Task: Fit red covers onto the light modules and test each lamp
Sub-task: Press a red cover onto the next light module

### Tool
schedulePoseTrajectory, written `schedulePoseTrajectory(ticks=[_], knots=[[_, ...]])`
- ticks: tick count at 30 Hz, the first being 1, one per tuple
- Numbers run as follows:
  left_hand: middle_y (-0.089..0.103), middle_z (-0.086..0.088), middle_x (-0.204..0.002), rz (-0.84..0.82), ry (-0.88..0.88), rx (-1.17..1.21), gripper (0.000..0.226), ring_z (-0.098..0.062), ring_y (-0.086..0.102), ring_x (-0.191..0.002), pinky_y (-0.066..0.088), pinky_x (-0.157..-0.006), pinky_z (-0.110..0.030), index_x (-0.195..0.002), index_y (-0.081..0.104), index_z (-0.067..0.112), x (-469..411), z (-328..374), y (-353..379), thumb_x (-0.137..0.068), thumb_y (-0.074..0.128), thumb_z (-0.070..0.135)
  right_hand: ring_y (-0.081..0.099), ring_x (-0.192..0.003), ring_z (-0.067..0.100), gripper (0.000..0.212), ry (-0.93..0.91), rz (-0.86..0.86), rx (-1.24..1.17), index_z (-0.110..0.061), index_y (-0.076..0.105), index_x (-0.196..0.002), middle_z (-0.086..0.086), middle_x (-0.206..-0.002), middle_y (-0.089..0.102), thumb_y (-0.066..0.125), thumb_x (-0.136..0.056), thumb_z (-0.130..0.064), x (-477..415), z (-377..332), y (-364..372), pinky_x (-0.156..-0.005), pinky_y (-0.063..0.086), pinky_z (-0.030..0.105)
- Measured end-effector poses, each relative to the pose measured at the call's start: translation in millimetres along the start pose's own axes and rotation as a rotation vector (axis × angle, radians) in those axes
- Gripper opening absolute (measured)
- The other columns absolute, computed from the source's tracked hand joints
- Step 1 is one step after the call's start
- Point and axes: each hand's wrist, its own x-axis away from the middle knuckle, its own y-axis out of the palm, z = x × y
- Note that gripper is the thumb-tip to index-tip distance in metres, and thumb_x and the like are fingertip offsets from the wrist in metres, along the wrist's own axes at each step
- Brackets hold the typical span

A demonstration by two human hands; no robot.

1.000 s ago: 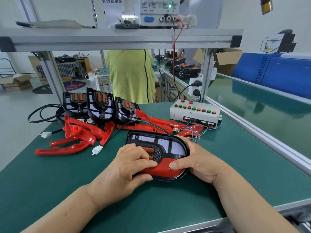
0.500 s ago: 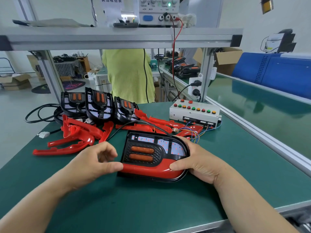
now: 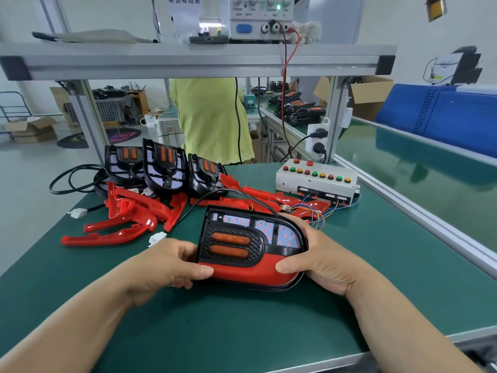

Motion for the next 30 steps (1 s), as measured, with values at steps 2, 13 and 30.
schedulePoseTrajectory(ticks=[2, 13, 30], knots=[[0.062, -0.001, -0.066, 0.001, -0.009, 0.028, 0.026, -0.012, 0.051, -0.055, 0.038, -0.050, -0.017, -0.086, 0.078, 0.015, -0.9, -1.4, -0.9, -0.062, 0.080, 0.024, 0.060, -0.124, 0.033, 0.091, 0.001, 0.002, -0.002, -0.020, 0.052, -0.137, 0.010, -0.131, 0.066, 0.076, -0.056, 0.015, -1.5, -0.2, 0.0, -0.106, 0.048, 0.051], [0.070, -0.003, -0.089, -0.088, 0.035, 0.054, 0.047, -0.018, 0.062, -0.067, 0.043, -0.051, -0.019, -0.116, 0.067, 0.013, -3.5, -5.7, -1.5, -0.073, 0.075, 0.029, 0.056, -0.127, 0.040, 0.088, -0.004, -0.017, -0.025, -0.017, 0.054, -0.137, 0.015, -0.134, 0.063, 0.075, -0.058, 0.017, -2.9, 1.5, -3.2, -0.109, 0.040, 0.060], [0.075, -0.013, -0.106, -0.044, -0.018, 0.217, 0.042, -0.019, 0.070, -0.074, 0.058, -0.062, -0.020, -0.105, 0.074, 0.005, -3.5, -4.9, 4.4, -0.068, 0.078, 0.026, 0.056, -0.126, 0.041, 0.086, 0.015, 0.010, -0.039, -0.016, 0.055, -0.135, 0.017, -0.131, 0.065, 0.075, -0.057, 0.016, -2.5, 0.8, -2.4, -0.109, 0.040, 0.061]])
